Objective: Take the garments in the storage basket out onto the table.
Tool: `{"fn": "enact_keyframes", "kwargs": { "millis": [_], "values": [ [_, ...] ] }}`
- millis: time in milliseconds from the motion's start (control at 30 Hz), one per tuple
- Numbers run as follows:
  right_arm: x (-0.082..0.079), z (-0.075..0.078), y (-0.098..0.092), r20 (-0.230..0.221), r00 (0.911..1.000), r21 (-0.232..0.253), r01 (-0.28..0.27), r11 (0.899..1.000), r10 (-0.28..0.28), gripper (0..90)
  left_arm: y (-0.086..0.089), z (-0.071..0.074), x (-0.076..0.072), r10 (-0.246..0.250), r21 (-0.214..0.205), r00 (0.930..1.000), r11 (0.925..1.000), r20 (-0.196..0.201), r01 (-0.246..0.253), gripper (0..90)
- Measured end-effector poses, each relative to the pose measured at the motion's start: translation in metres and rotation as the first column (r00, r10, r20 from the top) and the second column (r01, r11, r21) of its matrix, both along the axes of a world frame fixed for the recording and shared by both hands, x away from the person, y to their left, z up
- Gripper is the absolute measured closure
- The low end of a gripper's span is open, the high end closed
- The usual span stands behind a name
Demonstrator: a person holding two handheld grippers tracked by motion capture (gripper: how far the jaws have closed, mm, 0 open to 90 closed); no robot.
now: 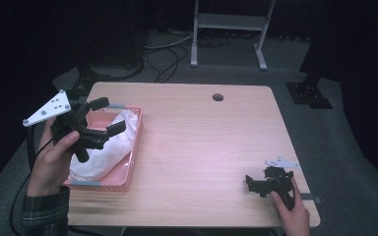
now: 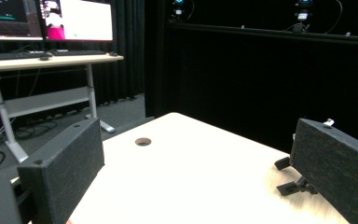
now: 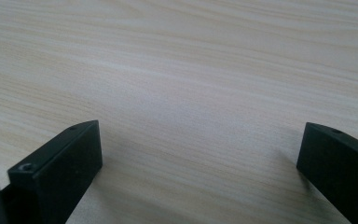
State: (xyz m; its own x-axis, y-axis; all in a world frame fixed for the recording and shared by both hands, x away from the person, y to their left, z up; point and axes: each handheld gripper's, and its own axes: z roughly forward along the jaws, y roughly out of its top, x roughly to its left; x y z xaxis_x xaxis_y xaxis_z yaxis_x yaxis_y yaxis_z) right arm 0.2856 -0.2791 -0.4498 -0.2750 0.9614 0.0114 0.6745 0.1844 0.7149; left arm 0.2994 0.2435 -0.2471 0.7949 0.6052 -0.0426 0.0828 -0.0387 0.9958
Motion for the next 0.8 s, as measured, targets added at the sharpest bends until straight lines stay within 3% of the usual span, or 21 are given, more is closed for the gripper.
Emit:
{"fn": "enact_keyframes", "kwargs": {
  "millis": [300,800],
  "values": [
    [0.000,0.000,0.000,0.000,1.0000,0.000,0.000,1.000,0.000,0.0,0.015,0.000,-0.001,0.020,0.007,0.9998,0.9998,-0.005,-0.020,2.8],
    [0.000,0.000,0.000,0.000,1.0000,0.000,-0.001,1.000,0.001,0.0,0.048,-0.004,0.002,0.110,-0.007,0.9939,0.9939,0.000,-0.110,2.8]
  ]
}}
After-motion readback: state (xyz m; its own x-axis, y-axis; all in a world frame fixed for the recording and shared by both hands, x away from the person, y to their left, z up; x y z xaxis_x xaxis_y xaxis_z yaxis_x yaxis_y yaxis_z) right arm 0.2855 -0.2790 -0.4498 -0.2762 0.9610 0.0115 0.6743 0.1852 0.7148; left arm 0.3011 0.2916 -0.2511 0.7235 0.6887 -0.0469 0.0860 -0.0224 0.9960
